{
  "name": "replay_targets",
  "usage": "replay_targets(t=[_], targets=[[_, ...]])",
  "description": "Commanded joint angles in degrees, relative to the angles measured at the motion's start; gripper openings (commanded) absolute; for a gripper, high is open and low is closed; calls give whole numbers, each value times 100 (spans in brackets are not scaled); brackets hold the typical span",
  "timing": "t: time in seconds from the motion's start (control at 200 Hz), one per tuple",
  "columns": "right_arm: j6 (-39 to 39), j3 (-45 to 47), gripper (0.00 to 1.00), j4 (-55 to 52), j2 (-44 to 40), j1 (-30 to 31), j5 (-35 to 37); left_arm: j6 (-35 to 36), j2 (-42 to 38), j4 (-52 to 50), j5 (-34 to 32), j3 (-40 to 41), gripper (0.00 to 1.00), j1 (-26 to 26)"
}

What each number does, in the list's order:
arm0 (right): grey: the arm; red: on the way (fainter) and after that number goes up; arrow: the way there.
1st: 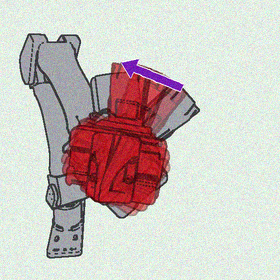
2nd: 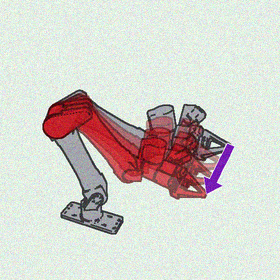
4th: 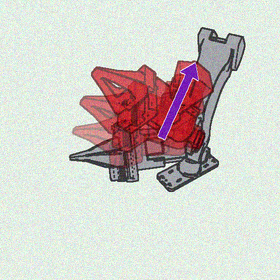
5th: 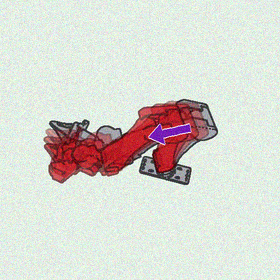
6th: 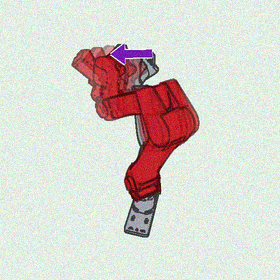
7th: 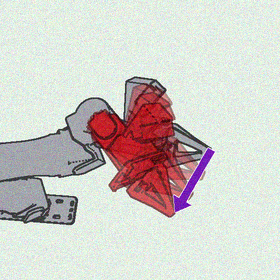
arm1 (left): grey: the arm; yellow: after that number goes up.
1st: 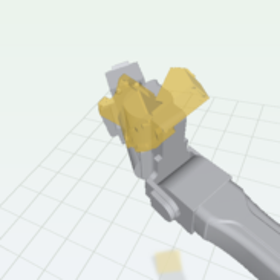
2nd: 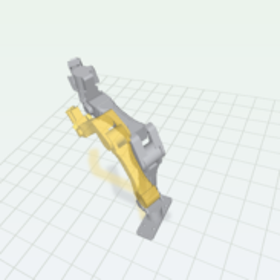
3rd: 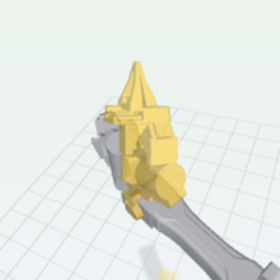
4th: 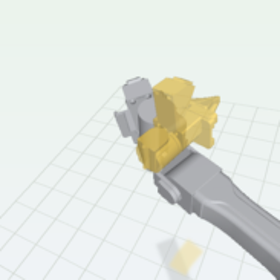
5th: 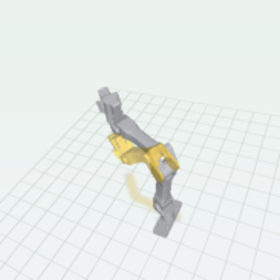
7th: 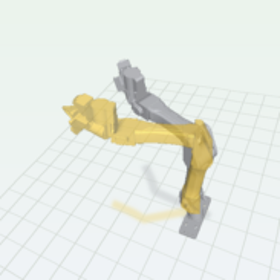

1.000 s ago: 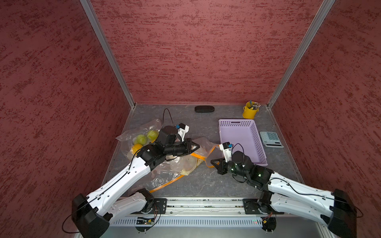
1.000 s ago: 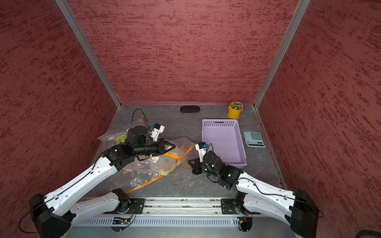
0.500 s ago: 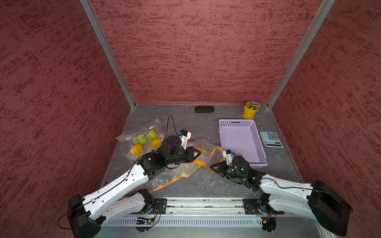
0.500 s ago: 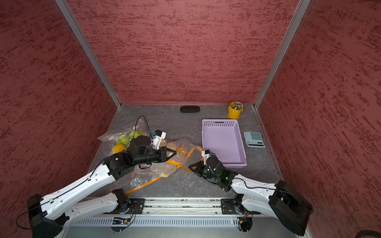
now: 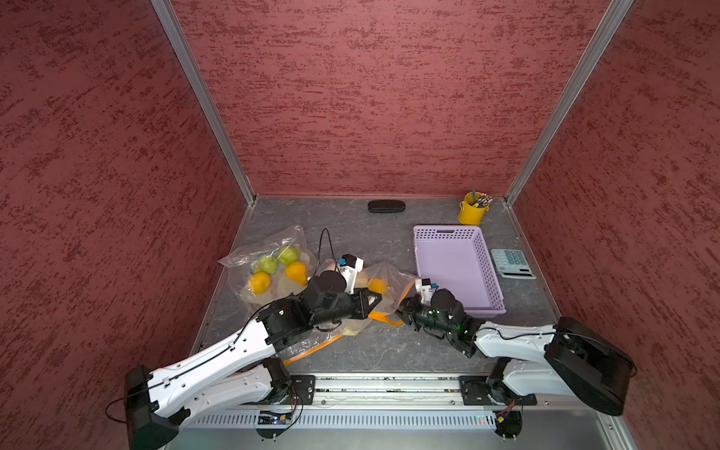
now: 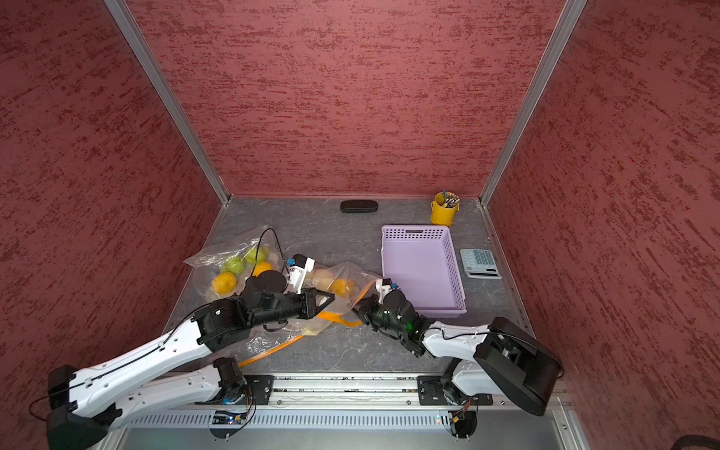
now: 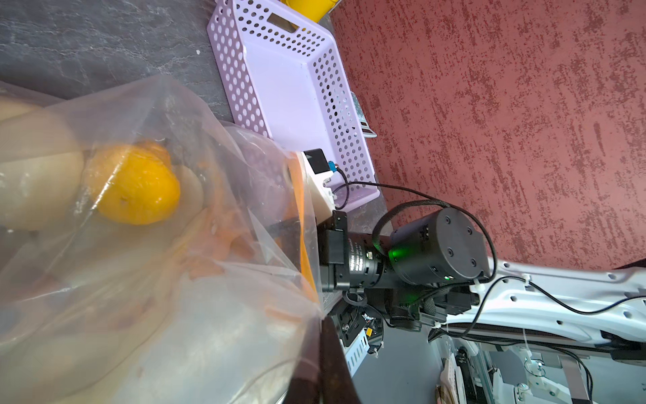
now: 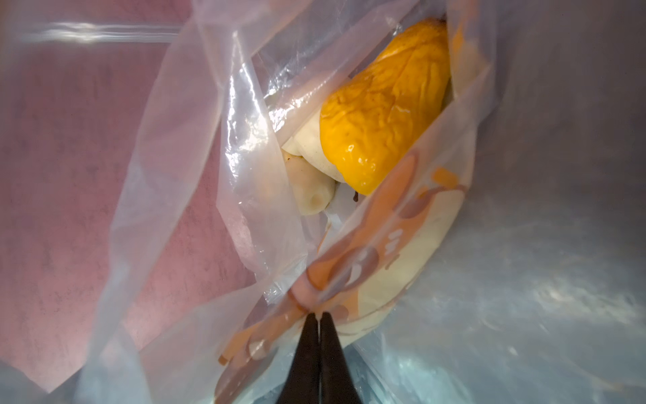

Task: Open the zip-top bag and take out the pear
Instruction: Adjust the zipper food storage bag at the center of the board.

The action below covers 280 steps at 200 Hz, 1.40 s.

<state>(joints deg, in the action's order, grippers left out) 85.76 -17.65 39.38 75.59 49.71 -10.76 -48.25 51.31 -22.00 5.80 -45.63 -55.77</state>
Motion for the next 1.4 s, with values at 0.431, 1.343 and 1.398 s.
replay_targets(t=[0.431,1.343,1.398], targets=[[25,-247,0,594,69,346,1553,-81,-161,-845,-333,-343,0,-66],[-2468,-1847,14,-3336,409,559,-271,205,-7,-426,502,-477,0,1296],[-2705,-1951,14,-3926,244,781,60,115,-72,-294,698,-319,0,1303]])
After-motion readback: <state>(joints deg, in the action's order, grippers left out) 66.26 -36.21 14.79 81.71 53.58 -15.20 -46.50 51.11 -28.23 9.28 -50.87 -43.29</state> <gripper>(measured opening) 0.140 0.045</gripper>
